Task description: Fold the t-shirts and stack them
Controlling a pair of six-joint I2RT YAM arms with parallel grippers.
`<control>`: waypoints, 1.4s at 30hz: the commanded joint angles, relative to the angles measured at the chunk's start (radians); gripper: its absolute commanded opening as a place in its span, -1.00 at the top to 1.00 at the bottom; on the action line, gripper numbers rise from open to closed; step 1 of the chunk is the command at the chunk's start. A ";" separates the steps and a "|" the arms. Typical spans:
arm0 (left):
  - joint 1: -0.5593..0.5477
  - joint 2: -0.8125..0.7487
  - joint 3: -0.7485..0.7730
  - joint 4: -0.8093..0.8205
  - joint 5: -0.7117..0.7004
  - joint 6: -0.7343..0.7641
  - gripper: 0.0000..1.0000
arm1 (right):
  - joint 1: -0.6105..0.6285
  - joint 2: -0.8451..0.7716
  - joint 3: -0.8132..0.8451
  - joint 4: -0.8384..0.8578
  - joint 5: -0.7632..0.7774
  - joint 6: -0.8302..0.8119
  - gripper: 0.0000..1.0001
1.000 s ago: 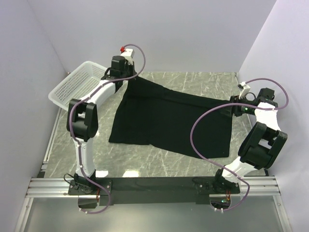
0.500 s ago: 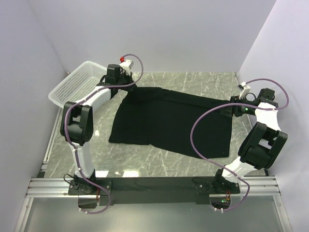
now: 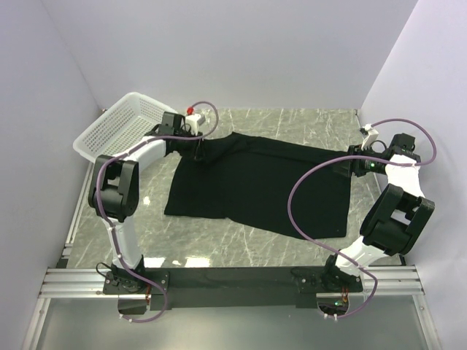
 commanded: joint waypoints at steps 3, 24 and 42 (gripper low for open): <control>-0.002 -0.066 -0.060 -0.094 0.127 0.061 0.04 | -0.009 -0.019 0.019 0.007 -0.015 -0.005 -0.14; 0.018 -0.031 0.155 0.051 -0.101 -0.380 -0.42 | -0.009 -0.017 0.004 0.027 -0.023 0.005 -0.14; -0.062 0.093 0.301 -0.052 -0.247 -0.300 -0.19 | -0.009 -0.016 -0.008 0.029 -0.024 0.008 -0.14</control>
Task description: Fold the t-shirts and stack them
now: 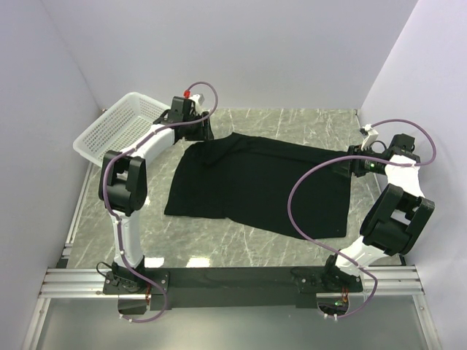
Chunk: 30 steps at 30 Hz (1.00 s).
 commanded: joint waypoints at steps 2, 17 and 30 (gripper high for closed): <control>-0.013 -0.009 0.053 0.003 -0.040 0.043 -0.19 | -0.009 -0.016 0.003 0.014 -0.017 -0.001 -0.14; -0.062 0.042 0.115 -0.127 -0.131 0.067 0.06 | -0.010 -0.017 0.009 0.012 -0.022 0.000 -0.14; -0.113 0.074 0.165 -0.161 -0.283 0.136 0.71 | -0.013 -0.031 0.010 0.004 -0.031 -0.006 -0.14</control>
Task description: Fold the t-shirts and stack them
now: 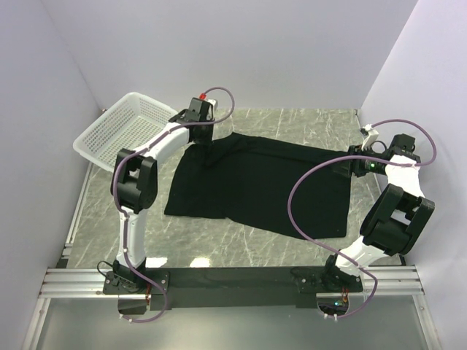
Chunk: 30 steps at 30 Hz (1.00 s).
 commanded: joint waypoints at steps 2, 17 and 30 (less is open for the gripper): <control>-0.020 -0.033 0.016 0.034 -0.039 0.051 0.83 | -0.010 -0.033 0.010 0.005 -0.027 -0.007 -0.14; -0.020 -0.222 -0.161 0.180 0.129 0.137 0.99 | -0.013 -0.047 0.007 -0.004 -0.030 -0.012 -0.14; -0.006 -0.259 -0.194 0.183 0.214 0.162 0.99 | -0.013 -0.056 0.006 -0.016 -0.033 -0.021 -0.14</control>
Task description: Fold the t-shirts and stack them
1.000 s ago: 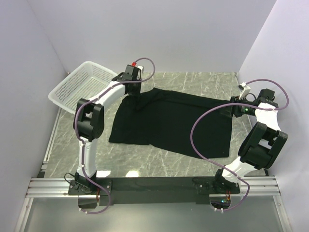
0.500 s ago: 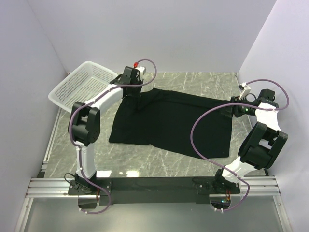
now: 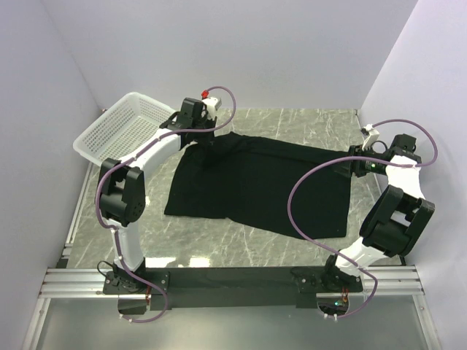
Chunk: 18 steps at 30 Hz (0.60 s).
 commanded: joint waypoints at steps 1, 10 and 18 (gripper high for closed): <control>0.005 -0.058 -0.002 0.021 0.054 0.032 0.96 | -0.010 -0.046 0.007 -0.006 -0.025 -0.016 -0.14; 0.044 -0.002 0.044 -0.018 0.025 -0.007 0.40 | -0.010 -0.051 0.003 -0.010 -0.022 -0.021 -0.15; 0.044 0.022 0.088 -0.079 -0.007 -0.016 0.29 | -0.012 -0.049 0.004 -0.009 -0.024 -0.016 -0.14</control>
